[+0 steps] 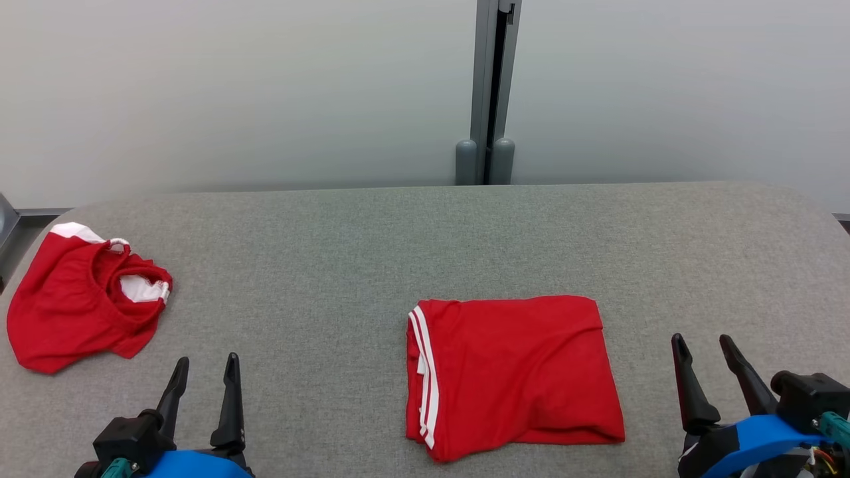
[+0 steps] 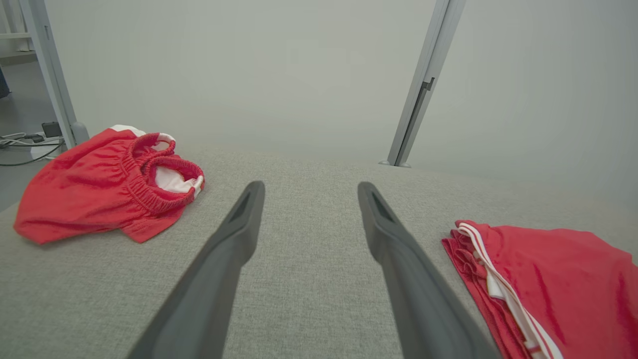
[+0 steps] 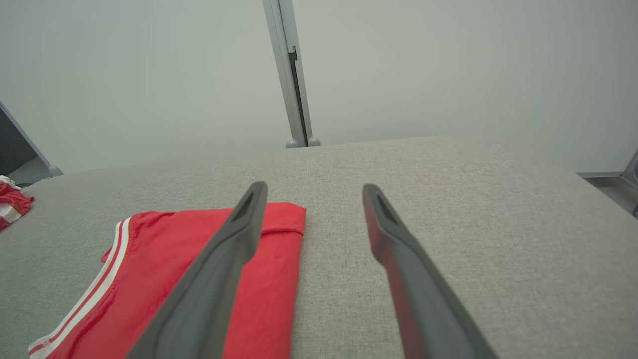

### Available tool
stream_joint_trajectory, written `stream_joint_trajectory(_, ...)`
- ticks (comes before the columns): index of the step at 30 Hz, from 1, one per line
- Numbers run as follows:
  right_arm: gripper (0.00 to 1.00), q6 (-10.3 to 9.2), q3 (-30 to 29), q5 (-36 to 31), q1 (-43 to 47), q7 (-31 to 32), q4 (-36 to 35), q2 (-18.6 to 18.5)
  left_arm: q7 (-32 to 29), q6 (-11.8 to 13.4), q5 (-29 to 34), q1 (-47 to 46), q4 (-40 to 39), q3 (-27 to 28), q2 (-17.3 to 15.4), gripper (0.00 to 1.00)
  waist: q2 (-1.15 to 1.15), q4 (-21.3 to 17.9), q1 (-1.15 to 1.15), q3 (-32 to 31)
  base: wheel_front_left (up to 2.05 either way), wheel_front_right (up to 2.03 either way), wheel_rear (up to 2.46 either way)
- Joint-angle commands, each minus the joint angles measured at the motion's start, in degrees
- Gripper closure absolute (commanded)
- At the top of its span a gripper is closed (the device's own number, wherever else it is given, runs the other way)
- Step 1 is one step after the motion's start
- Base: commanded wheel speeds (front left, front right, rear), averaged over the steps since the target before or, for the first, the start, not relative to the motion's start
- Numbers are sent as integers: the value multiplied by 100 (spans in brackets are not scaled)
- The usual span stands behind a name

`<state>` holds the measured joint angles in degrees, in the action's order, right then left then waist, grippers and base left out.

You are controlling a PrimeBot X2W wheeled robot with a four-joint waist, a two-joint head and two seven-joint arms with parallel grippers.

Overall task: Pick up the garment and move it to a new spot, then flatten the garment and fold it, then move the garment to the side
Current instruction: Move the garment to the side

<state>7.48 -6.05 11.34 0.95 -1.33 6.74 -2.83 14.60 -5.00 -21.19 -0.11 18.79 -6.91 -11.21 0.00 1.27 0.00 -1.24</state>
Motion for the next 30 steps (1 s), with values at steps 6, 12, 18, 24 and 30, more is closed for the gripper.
stream_joint_trajectory(6, 0, 3, 27, 21, 56, 60, 33, -13, -51, 46, -31, -41, -70, -58, -45, 0, 0, 26, 0, 23, 0, 0, 0)
stream_joint_trajectory(12, 0, 3, 214, 207, -171, 319, 162, -14, -58, 47, -39, -89, -125, -99, -53, 0, 0, 45, 0, 75, 0, 0, 0)
stream_joint_trajectory(18, 0, 3, 405, 312, -741, 1141, 738, -19, -60, 77, -51, -167, -202, -123, -57, 0, 0, 60, 0, 261, 0, 0, 0)
stream_joint_trajectory(24, 0, 3, 316, 254, -1487, 1407, 1890, -10, -80, 22, 1, -391, -209, -244, -65, 0, 0, 196, 0, 501, 0, 0, 0)
stream_joint_trajectory(30, 0, 3, 399, 412, -2011, 1146, 3063, -15, -58, -6, 8, -596, -200, -311, -104, 0, 0, 329, 0, 696, 0, 0, 0)
